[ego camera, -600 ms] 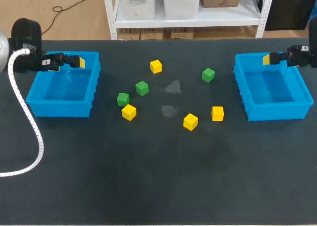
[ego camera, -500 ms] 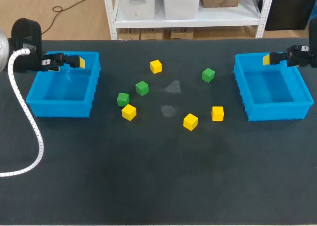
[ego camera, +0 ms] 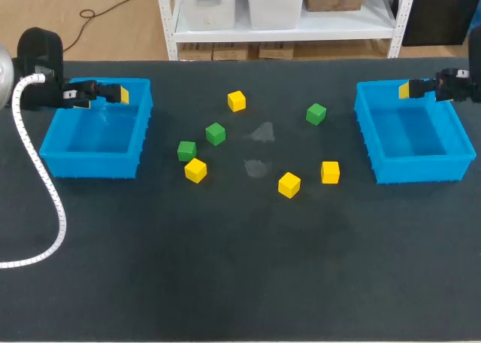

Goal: Put the green cubes in the right bin and the yellow cubes in the left bin.

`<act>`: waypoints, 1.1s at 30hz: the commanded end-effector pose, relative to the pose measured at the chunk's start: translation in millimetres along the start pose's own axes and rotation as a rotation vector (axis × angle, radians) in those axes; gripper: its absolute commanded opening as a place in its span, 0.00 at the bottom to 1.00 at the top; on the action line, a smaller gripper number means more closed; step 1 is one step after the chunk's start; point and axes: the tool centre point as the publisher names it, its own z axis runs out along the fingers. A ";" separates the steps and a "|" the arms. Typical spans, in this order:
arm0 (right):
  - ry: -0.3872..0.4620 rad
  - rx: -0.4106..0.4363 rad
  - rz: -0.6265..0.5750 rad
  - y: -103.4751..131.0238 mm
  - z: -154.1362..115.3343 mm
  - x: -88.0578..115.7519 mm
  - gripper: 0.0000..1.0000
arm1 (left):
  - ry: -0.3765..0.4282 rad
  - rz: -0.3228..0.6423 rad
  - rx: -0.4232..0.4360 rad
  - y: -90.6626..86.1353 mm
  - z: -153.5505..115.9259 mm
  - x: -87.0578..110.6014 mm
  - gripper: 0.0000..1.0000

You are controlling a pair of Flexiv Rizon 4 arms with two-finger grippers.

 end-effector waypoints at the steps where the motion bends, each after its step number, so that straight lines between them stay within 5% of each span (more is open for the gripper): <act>1: 0.000 0.002 -0.001 0.1 -0.4 0.2 1.00 | -0.008 0.002 0.011 2.1 -0.6 1.9 1.00; 33: 0.000 0.002 -0.001 0.1 -0.4 0.2 1.00 | -0.008 0.002 0.011 2.1 -0.6 1.9 1.00</act>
